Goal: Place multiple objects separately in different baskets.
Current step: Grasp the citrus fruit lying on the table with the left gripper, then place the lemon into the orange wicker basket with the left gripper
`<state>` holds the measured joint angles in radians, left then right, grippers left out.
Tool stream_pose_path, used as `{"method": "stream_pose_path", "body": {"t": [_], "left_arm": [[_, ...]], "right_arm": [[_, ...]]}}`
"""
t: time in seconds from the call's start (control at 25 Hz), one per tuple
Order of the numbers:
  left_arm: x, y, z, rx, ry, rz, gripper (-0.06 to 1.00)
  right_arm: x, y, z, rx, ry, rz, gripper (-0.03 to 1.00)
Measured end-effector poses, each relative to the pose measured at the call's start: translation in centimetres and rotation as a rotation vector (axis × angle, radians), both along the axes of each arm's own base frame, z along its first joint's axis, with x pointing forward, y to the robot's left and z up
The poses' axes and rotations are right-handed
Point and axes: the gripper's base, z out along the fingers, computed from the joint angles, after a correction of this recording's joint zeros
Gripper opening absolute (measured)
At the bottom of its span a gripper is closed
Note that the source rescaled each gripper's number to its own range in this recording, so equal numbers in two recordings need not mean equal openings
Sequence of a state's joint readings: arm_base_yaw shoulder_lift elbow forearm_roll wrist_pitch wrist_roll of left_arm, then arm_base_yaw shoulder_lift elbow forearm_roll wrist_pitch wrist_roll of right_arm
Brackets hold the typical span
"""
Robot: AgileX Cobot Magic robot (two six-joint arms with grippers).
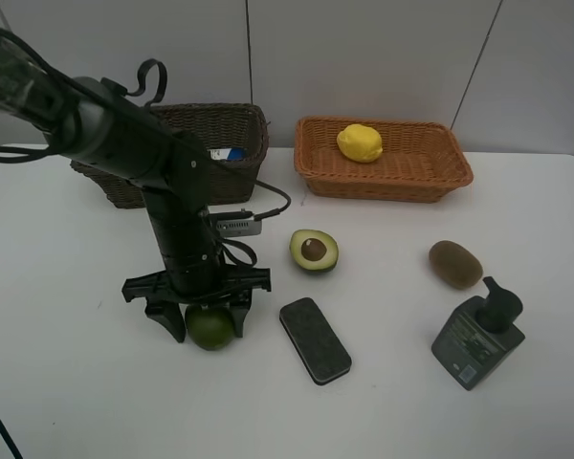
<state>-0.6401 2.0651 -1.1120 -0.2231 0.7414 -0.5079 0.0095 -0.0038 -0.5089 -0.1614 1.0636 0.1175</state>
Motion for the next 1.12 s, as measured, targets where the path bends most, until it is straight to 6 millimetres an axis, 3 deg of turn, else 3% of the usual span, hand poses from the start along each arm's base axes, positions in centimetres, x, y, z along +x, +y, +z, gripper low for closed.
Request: {"method": "stream_pose_path", "body": {"t": [0.16,0.24,0.44,0.56,0.72,0.84,0.96,1.12], "left_arm": [[0.3,-0.2,0.3,-0.008,-0.004,-0.022,0.7],[0.9,-0.7,1.5,-0.026,-0.014,-0.057,0.7],[3.8,-3.0,8.1,-0.154,-0.155,-0.257,0.7],[6.6,-5.1,12.3,-0.258,-0.36,-0.359,0.7],[11.0,-8.0,15.1,-0.36,-0.711,-0.504,0.7],[14.2,-10.0,14.8,-0.39,-0.933,-0.551,0.7],[16.6,-11.5,12.3,-0.393,-1.067,-0.555,0.7],[18.3,-12.4,9.1,-0.373,-1.151,-0.586,0.72]], "right_arm": [[0.0,0.0,0.0,0.0,0.0,0.0,0.98],[0.0,0.0,0.0,0.0,0.0,0.0,0.98],[0.0,0.0,0.0,0.0,0.0,0.0,0.98],[0.0,0.0,0.0,0.0,0.0,0.0,0.98],[0.0,0.0,0.0,0.0,0.0,0.0,0.98],[0.0,0.0,0.0,0.0,0.0,0.0,0.98],[0.0,0.0,0.0,0.0,0.0,0.0,0.98],[0.0,0.0,0.0,0.0,0.0,0.0,0.98]]}}
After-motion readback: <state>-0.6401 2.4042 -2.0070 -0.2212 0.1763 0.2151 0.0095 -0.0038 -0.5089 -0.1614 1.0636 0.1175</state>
